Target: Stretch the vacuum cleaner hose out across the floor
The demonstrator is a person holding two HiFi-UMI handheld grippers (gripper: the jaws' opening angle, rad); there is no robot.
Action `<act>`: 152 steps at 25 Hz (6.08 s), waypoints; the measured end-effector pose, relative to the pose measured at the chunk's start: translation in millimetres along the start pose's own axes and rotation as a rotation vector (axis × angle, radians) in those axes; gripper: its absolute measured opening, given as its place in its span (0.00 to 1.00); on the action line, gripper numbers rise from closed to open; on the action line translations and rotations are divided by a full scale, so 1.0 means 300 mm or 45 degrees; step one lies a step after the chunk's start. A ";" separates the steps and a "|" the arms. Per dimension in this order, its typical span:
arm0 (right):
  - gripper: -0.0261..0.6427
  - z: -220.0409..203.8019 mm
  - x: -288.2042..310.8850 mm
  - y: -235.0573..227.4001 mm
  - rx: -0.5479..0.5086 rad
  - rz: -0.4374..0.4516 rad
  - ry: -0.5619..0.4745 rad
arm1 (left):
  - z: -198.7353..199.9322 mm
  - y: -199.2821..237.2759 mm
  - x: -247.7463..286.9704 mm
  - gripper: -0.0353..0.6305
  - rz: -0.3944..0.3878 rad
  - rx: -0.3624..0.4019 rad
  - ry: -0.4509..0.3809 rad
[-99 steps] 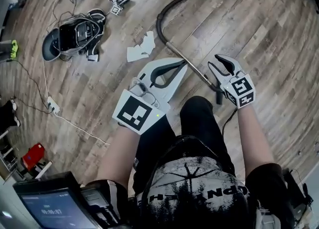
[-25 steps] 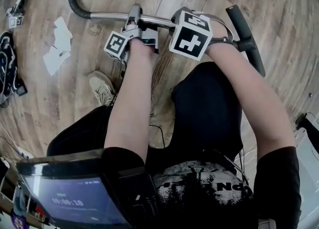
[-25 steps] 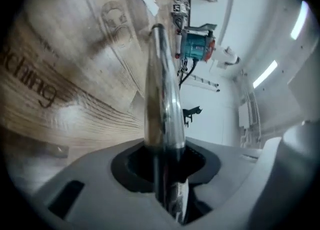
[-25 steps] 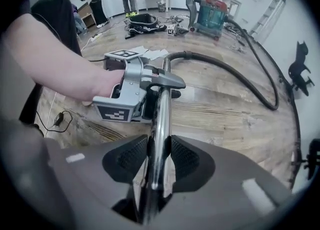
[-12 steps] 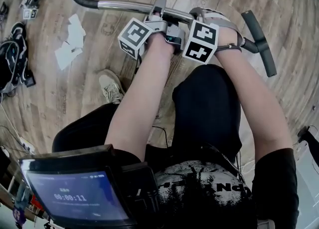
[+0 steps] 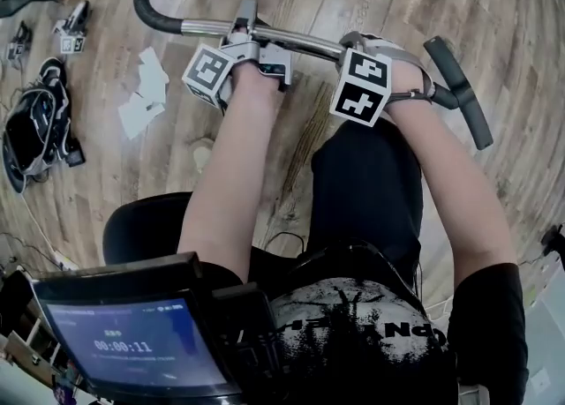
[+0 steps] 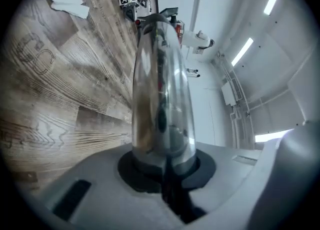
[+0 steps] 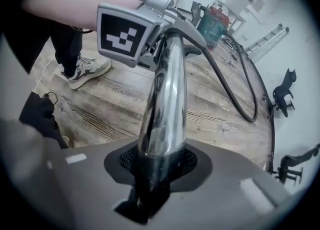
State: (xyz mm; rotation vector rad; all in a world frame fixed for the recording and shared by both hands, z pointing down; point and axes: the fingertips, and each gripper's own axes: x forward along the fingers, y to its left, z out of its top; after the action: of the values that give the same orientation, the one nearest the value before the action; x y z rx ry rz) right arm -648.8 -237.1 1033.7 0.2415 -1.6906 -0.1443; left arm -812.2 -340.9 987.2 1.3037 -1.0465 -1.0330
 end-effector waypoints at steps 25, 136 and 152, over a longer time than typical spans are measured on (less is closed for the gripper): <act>0.19 0.000 -1.761 0.041 0.489 0.279 -0.215 | -0.514 -1.866 -0.191 0.13 0.021 0.291 0.467; 0.17 -2.352 -2.029 -0.835 -0.188 0.670 -0.339 | -2.549 -2.022 0.778 0.12 0.215 0.321 -0.250; 0.17 -2.772 -2.206 -0.434 -0.006 0.531 -0.272 | -3.079 -2.027 0.487 0.12 0.121 0.283 -0.046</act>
State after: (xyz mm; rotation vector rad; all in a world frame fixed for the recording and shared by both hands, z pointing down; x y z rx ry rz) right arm 263.5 -165.9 478.0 -0.1379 -1.9147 0.1413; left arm 123.0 -280.6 382.0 1.4022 -1.2664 -0.8903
